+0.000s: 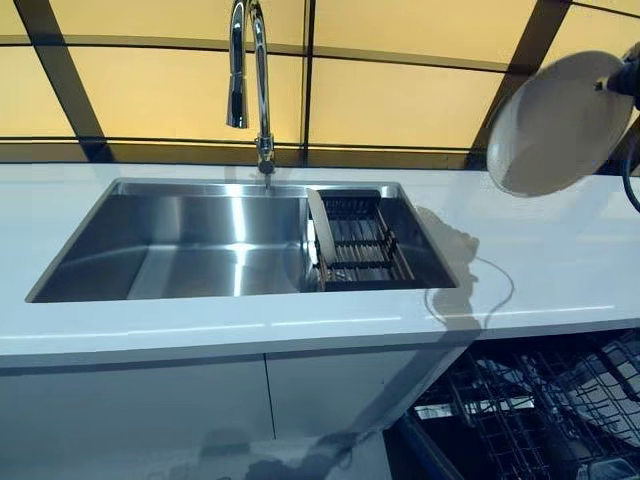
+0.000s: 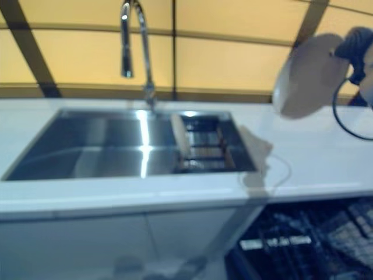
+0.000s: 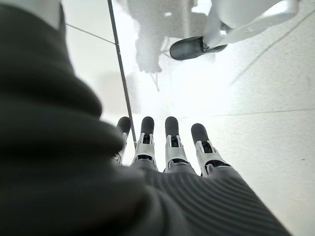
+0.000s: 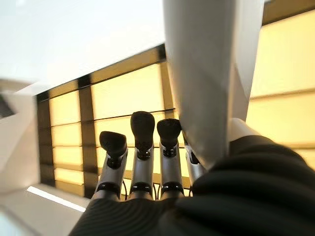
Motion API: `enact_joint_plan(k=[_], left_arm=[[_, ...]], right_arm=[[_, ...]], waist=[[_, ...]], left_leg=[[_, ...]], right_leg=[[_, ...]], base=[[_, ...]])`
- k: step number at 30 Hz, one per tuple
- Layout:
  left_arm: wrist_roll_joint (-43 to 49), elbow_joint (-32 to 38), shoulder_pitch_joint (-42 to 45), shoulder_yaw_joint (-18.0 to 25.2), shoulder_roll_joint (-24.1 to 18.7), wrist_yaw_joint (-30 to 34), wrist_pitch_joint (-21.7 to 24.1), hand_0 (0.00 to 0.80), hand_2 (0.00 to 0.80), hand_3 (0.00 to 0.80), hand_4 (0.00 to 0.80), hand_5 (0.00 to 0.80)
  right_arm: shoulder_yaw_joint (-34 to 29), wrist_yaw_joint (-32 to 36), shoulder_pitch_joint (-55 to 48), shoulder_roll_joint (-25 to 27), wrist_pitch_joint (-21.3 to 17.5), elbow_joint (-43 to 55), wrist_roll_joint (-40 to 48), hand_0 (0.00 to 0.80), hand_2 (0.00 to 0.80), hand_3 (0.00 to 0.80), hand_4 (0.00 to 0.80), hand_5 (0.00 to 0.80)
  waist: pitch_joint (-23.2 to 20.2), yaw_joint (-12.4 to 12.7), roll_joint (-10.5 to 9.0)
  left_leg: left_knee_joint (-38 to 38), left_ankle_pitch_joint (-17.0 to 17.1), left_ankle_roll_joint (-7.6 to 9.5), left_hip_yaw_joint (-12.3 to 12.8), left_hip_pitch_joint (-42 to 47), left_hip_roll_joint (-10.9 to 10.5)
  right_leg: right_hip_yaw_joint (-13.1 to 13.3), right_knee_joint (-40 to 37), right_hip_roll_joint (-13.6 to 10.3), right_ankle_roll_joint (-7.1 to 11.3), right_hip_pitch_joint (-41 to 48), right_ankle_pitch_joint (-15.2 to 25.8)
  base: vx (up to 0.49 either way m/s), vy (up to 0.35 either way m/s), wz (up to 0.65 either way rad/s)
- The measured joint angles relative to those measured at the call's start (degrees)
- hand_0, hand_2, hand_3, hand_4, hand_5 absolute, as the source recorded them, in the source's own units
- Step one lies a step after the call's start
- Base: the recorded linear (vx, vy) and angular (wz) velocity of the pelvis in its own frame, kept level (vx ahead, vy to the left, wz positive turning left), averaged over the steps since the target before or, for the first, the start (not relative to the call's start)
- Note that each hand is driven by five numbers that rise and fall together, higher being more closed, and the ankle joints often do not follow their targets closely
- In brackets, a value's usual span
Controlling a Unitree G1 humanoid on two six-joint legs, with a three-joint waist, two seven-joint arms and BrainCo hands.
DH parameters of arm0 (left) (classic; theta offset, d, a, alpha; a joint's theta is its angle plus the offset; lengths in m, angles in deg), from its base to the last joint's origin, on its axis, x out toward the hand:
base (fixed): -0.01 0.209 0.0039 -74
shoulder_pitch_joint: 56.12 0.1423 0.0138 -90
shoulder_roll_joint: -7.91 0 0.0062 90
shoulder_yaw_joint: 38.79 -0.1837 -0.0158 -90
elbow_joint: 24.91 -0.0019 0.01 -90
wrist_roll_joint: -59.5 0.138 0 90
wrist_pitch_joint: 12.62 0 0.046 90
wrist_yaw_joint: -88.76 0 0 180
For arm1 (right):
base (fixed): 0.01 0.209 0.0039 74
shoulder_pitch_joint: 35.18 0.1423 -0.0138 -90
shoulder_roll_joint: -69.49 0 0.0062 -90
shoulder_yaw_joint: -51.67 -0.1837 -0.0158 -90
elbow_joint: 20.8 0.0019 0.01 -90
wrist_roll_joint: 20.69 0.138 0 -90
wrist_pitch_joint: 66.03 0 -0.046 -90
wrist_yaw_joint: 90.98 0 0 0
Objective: Take plates into dishwasher
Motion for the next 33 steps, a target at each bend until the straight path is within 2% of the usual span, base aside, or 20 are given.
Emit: enact_joint_plan(k=[6, 11, 18, 19, 21, 26, 33], left_arm=[[0.4, 0.1, 0.0, 0.0, 0.0, 0.3, 0.0, 0.0, 0.0, 0.0, 0.0, 0.0], [1.3, 0.1, 0.0, 0.1, 0.1, 0.5, 0.0, 0.0, 0.0, 0.0, 0.0, 0.0], [1.3, 0.1, 0.0, 1.2, 0.1, 0.7, 0.0, 0.0, 0.0, 0.0, 0.0, 0.0], [1.3, 0.1, -0.1, 1.8, 0.1, 0.7, 0.0, 0.0, 0.0, 0.0, 0.0, 0.0], [1.3, 0.0, -0.3, 2.2, 0.1, 0.7, 0.0, 0.0, 0.0, 0.0, 0.0, 0.0], [1.3, 0.1, -1.5, 2.4, 0.0, 0.7, 0.0, 0.0, 0.0, 0.0, 0.0, 0.0], [1.3, 0.1, -1.1, 4.5, 0.1, 0.8, 0.1, 0.0, 0.0, 0.0, 0.0, 0.0]], right_arm=[[-2.1, 1.3, -7.3, 4.0, -1.8, 3.5, -1.1, 0.8, 0.8, 0.8, 0.8, 0.8], [-6.3, 1.5, -15.2, 7.9, -5.4, 5.8, -5.4, 0.8, 0.8, 0.8, 0.8, 0.8], [-17.0, 1.1, -29.0, 10.0, -8.5, 10.4, -12.1, 0.8, 0.8, 0.8, 0.8, 0.8], [-19.2, 1.0, -31.6, 10.2, -8.9, 11.7, -12.4, 0.8, 0.8, 0.8, 0.8, 0.8], [-20.9, 0.8, -34.5, 10.5, -9.5, 13.5, -13.4, 0.8, 0.8, 0.8, 0.8, 0.8], [-33.9, -0.6, -49.3, 11.2, -10.8, 17.5, -14.3, 0.8, 0.8, 0.8, 0.8, 0.8], [-44.9, -3.4, -64.5, 11.2, -13.7, 21.6, -19.2, 0.8, 0.8, 0.8, 0.8, 0.8]], waist=[[-0.1, -1.8, -0.04], [-0.1, -3.5, -0.01], [0.1, -5.3, 0.26], [0.1, -6.2, 0.33], [0.3, -6.5, 0.57], [1.7, -6.9, 1.03], [4.2, -8.2, 1.31]], left_leg=[[0.0, -0.1, 0.27, 1.6, 0.1, 0.0], [-0.2, -0.3, 0.48, 3.8, 0.5, 0.2], [-0.3, -1.0, 0.65, 6.4, 0.8, 0.2], [-0.3, -1.1, 0.69, 6.5, 0.8, 0.1], [-0.2, -1.2, 0.76, 6.6, 0.9, 0.0], [-0.3, -1.5, 0.93, 7.3, 0.8, -0.1], [-0.3, -1.7, 0.88, 8.0, 0.8, 0.0]], right_leg=[[2.4, 0.0, 0.1, 0.37, -0.8, 1.0], [4.8, 0.0, 0.2, 0.59, -1.3, 1.6], [6.9, 0.0, 0.3, 0.89, -2.2, 1.9], [7.2, 0.0, 0.3, 0.9, -2.2, 1.9], [7.5, 0.1, 0.3, 0.97, -2.2, 2.0], [8.2, 0.1, 0.2, 1.21, -2.7, 2.2], [9.0, 0.1, 0.3, 1.24, -2.9, 2.2]], base=[[-0.011, 0.033, -0.26], [0.017, 0.042, -0.22], [0.018, 0.035, -0.18], [0.009, 0.032, -0.1], [0.002, 0.026, -0.09], [-0.006, 0.015, -0.09], [0.005, -0.01, -0.06]])
